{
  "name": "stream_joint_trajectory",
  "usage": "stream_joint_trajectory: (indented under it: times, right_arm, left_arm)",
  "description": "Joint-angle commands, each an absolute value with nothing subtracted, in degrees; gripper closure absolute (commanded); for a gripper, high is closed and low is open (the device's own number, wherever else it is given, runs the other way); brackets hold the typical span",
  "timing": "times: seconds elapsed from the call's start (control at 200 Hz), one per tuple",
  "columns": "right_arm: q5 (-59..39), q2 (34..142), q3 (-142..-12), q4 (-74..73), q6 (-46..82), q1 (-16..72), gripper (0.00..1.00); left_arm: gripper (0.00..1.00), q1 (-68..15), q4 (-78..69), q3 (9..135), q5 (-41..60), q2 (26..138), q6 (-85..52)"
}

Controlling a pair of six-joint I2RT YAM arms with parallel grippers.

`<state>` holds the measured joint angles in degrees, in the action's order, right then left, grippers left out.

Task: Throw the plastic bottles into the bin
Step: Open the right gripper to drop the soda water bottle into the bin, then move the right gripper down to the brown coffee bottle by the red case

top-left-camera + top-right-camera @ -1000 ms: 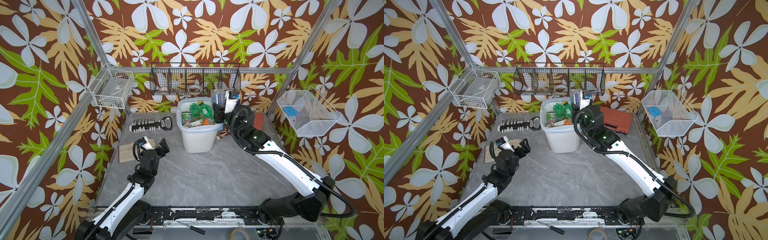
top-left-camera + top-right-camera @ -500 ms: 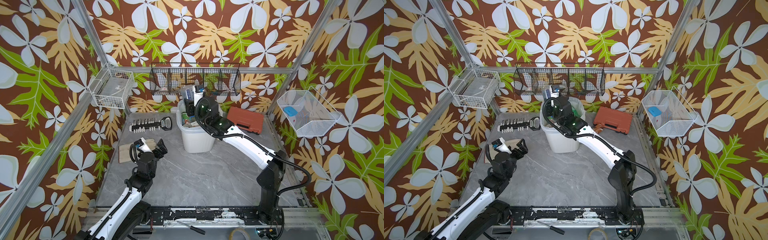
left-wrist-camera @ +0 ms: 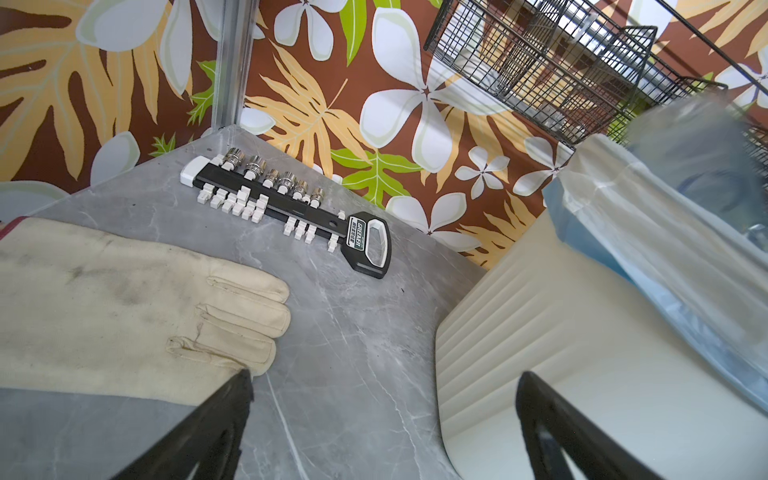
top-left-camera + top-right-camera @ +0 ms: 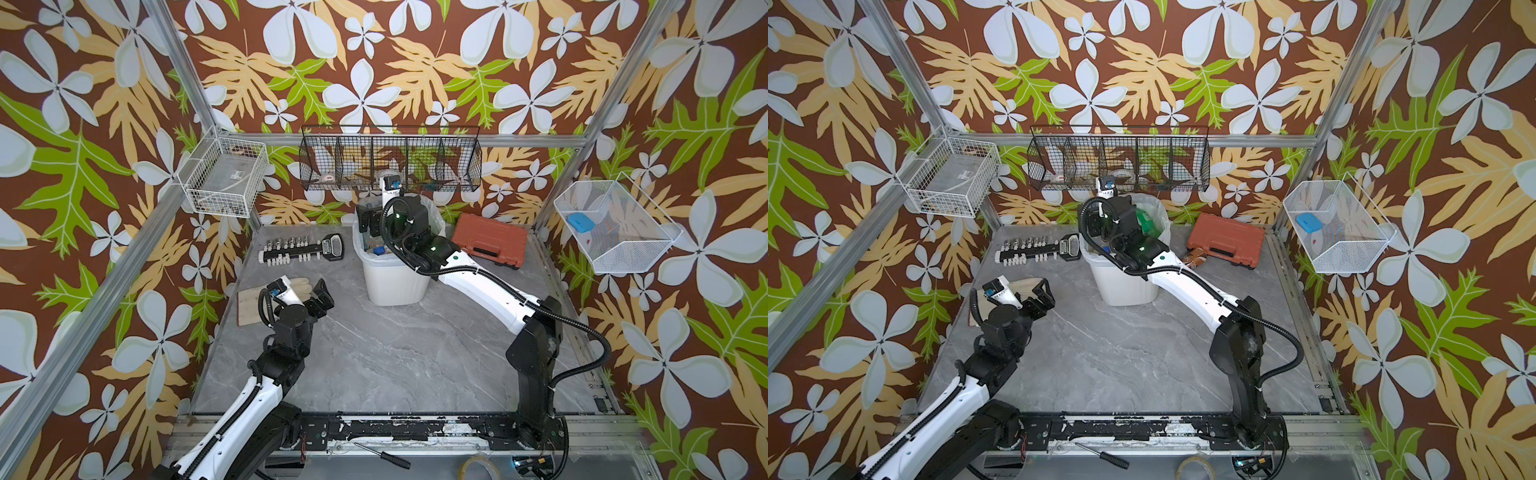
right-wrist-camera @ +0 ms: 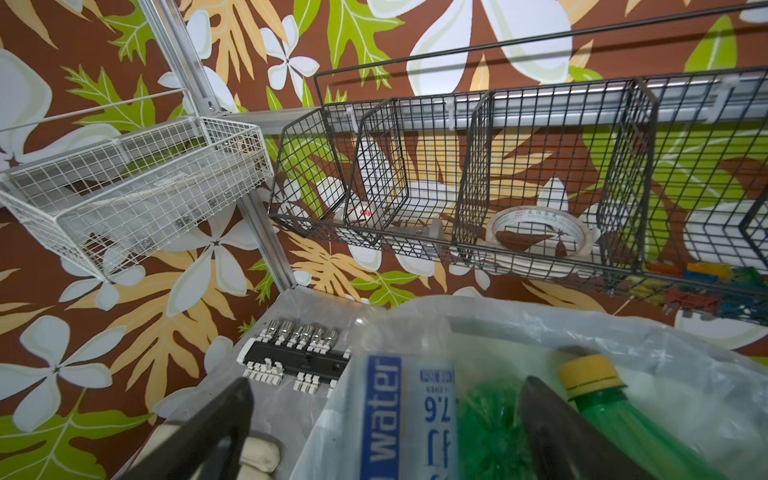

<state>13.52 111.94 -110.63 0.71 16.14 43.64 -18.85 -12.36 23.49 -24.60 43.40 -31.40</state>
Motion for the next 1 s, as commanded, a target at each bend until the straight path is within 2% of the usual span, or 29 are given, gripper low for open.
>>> stream_joint_trajectory:
  times: [0.0, 0.165, 0.305, 0.455, 0.535, 0.671, 0.886, 0.996]
  right_arm:
    - [14.1, 108.5, -107.7, -2.3, 17.0, 43.8, 0.0]
    - [17.1, 97.4, -97.4, -7.7, 14.7, 43.6, 0.01]
    - [22.3, 83.5, -82.0, -11.1, 12.9, 41.5, 0.0]
    - [19.6, 67.6, -61.4, -10.0, 22.6, 31.0, 0.0]
    - [17.7, 61.5, -54.7, -6.8, 26.3, 24.9, 0.0]
    - [18.1, 56.5, -50.3, -0.9, 26.4, 21.3, 0.0]
    - [15.5, 54.2, -47.5, 2.3, 27.7, 17.4, 0.01]
    - [11.1, 54.0, -45.7, 2.1, 30.1, 13.3, 0.0]
  left_arm:
    - [0.0, -18.7, -12.3, 23.9, -25.1, 43.1, -31.0]
    - [0.0, -18.6, -12.8, 24.7, -24.1, 43.8, -30.8]
    - [0.0, -18.6, -13.9, 25.6, -22.0, 45.4, -31.1]
    - [0.0, -18.6, -16.3, 25.7, -18.2, 47.1, -32.1]
    - [0.0, -18.6, -17.3, 26.0, -16.6, 48.2, -32.7]
    - [0.0, -18.7, -17.8, 27.9, -13.0, 50.0, -32.4]
    - [0.05, -19.1, -16.0, 31.7, -7.4, 49.1, -30.8]
    - [0.06, -23.4, -13.0, 35.1, -10.2, 49.1, -27.3]
